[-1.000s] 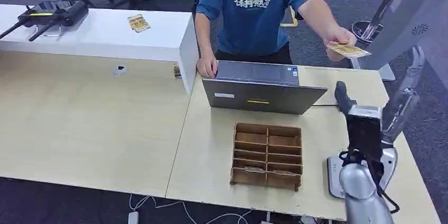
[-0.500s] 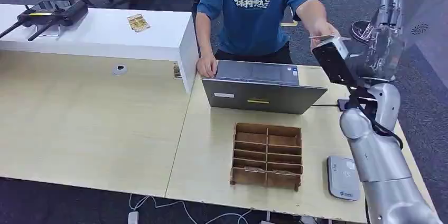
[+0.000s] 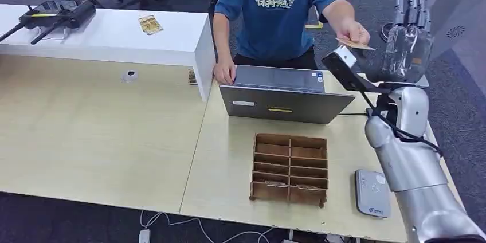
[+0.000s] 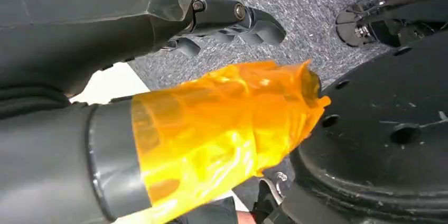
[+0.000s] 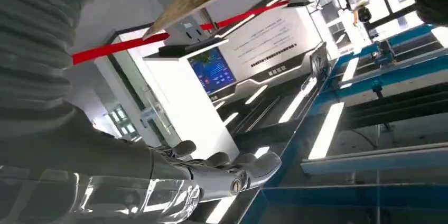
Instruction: Pass the card to the sensor for recognition and then transmit it.
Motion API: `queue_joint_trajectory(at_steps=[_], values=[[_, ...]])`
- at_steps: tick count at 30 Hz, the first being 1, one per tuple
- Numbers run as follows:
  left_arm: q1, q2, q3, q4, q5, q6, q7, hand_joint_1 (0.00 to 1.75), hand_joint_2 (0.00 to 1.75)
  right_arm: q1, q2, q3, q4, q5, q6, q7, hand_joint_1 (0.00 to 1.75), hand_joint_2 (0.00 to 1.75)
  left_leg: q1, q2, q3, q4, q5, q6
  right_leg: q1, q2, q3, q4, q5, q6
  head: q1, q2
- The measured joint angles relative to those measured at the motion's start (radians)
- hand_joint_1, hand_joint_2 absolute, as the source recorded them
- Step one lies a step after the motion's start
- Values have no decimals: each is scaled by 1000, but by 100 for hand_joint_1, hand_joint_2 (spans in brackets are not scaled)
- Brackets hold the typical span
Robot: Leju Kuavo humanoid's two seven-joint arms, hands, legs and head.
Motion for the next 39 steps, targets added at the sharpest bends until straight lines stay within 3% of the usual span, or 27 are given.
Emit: queue_joint_trajectory(at_steps=[17,18,19,21,23,27,39], values=[[-6,-7,8,0,-25,8,0,0,0,17,-1,0,3,19,-11,-22,3,175,0,0,0,0,0,0,0,0,0,0,0,0,0,0],[-6,-7,8,0,-28,8,0,0,0,19,-1,-1,3,15,-11,-26,58,175,0,0,0,0,0,0,0,0,0,0,0,0,0,0],[-6,-8,8,0,-29,8,0,0,0,21,-1,-2,3,12,-13,-30,127,175,0,0,0,0,0,0,0,0,0,0,0,0,0,0],[-6,-9,10,0,-31,9,0,0,0,25,-1,-3,3,6,-13,-32,161,175,0,0,0,0,0,0,0,0,0,0,0,0,0,0],[-6,-10,14,0,-34,10,0,0,0,31,-1,-5,0,-7,-12,-39,171,175,0,0,0,0,0,0,0,0,0,0,0,0,0,0],[-6,-12,23,0,-38,11,0,0,0,43,-1,-6,-9,-17,-10,-46,175,175,0,0,0,0,0,0,0,0,0,0,0,0,0,0],[-5,-15,44,0,-52,12,0,0,0,53,-1,-9,-19,-19,-10,-53,175,175,0,0,0,0,0,0,0,0,0,0,0,0,0,0]])
